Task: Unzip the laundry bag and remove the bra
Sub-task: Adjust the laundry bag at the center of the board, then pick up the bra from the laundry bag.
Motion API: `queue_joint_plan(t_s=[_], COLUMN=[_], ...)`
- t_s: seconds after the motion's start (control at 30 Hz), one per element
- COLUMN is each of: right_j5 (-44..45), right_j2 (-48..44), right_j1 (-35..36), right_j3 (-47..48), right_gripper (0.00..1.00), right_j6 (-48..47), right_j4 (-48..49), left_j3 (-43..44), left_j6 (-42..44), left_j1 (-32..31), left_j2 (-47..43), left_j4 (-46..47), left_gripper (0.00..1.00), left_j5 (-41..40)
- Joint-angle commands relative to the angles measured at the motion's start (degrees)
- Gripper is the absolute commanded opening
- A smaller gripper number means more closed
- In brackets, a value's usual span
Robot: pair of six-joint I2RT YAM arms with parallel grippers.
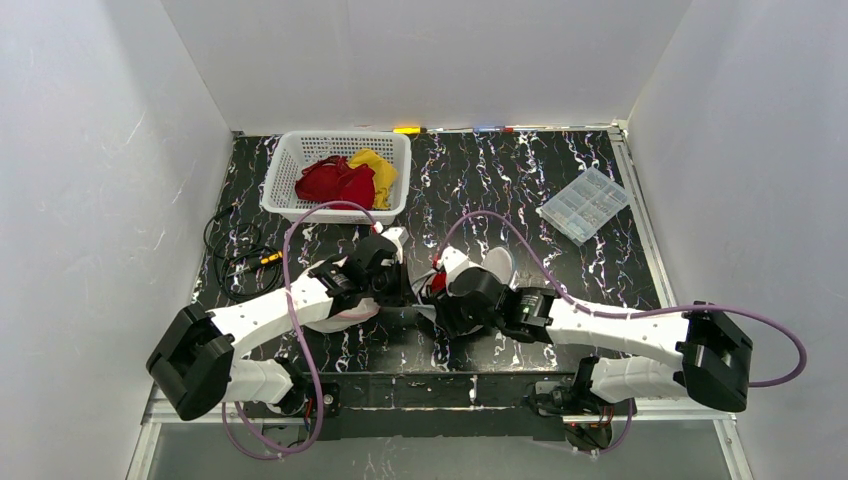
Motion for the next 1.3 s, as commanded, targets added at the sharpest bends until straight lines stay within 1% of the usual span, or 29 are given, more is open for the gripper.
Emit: queue_joint_plan(t_s=[0.0,0.1,0.17,0.27,0.33,0.43,0.5,0.6,0.67,0.87,1.07,1.2,1.27], right_j5=[0.8,1.3,1.8,3.6,5.6,10.3,13.3,15.0,14.8,12.8,15.8,18.2,18.7], right_j2=[-0.8,-1.3,-2.2,-4.8,-7.6,-11.1,-10.4,-5.0,-1.6,5.5,10.9,13.7,15.0], right_j1=[0.9,1.3,1.4,1.3,1.4,1.3,1.2,1.3,1.2,1.3,1.2,1.3,1.2], right_j3=[-3.6,-4.6,-4.4,-3.2,-2.3,-1.9,-0.7,3.5,5.3,7.1,8.0,8.7,8.9], right_gripper=[0.56,0.61,0.68,0.81,0.84,0.83,0.80,0.76,0.75,0.79,0.79,0.76,0.72], right_j6=[-2.0,-2.0,-2.2,-2.0,-1.0,0.9,1.7,2.0,2.1,2.0,3.5,4.7,4.9], right_j4=[-0.6,-1.6,-2.1,-2.4,-1.3,1.4,1.6,-1.5,-2.1,0.6,-0.4,-1.6,-1.6], left_j3=[-1.2,-1.6,-1.8,-1.8,-2.0,-2.4,-2.8,-3.2,-3.3,-4.0,-4.1,-4.1,-4.1], left_j6=[0.0,-0.1,0.1,0.4,0.8,1.3,1.7,2.1,2.3,2.1,1.9,1.8,1.7], left_j1=[0.0,0.0,0.0,0.0,0.0,0.0,0.0,0.0,0.0,-0.1,-0.3,-0.4,-0.4], left_j2=[-0.5,-0.5,-0.2,0.4,0.4,-0.2,-0.7,-1.5,-1.7,-2.4,-2.8,-2.8,-2.7], left_j4=[0.5,0.8,1.2,1.3,1.5,1.7,1.7,1.9,2.0,2.6,2.8,3.1,3.4], left_gripper=[0.02,0.03,0.05,0.05,0.05,0.02,0.00,0.00,0.00,0.00,0.00,0.00,0.00], left_j5=[1.5,1.6,1.9,2.2,2.2,2.1,1.8,1.6,1.6,1.7,2.2,2.7,3.1])
